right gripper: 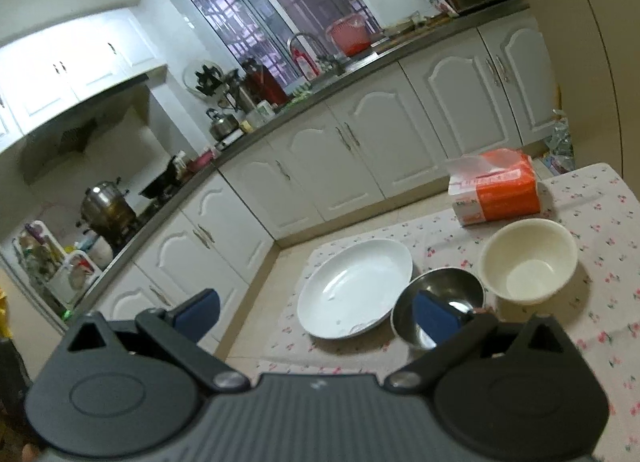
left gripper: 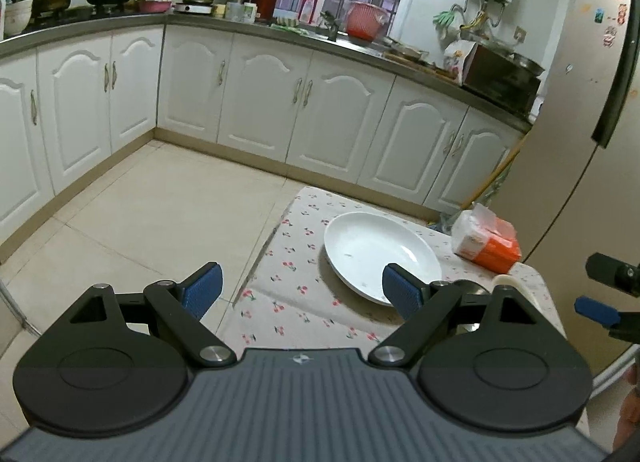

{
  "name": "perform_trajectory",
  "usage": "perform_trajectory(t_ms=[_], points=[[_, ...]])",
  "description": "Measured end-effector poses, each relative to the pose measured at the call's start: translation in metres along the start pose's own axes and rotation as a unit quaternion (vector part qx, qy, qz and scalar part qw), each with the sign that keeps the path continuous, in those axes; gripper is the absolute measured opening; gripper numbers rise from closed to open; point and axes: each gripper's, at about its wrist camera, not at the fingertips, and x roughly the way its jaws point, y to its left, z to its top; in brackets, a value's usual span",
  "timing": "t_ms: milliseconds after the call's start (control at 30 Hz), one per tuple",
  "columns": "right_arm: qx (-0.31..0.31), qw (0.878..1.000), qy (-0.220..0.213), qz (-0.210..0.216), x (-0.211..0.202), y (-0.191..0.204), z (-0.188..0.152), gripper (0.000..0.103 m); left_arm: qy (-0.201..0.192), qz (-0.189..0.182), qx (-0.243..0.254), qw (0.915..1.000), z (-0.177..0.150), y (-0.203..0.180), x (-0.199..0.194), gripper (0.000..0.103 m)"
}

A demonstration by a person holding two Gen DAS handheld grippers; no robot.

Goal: Organize plates and bowls
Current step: 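Move the left gripper to the loose white plate rim and close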

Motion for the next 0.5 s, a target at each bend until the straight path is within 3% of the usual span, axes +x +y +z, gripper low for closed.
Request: perform_trajectory(t_ms=[200,500], points=[[-0.008,0.999,0.02,-0.026,0.045,-0.008,0.014,0.102,0.016,0.01,-0.011,0.9998,0.005,0.004,0.033,0.103],[0.021,0.997,0.076,-0.017,0.114,-0.04,0.028,0.102,0.065,-0.022,-0.013,0.9976,0.004,-0.003,0.085,0.103]])
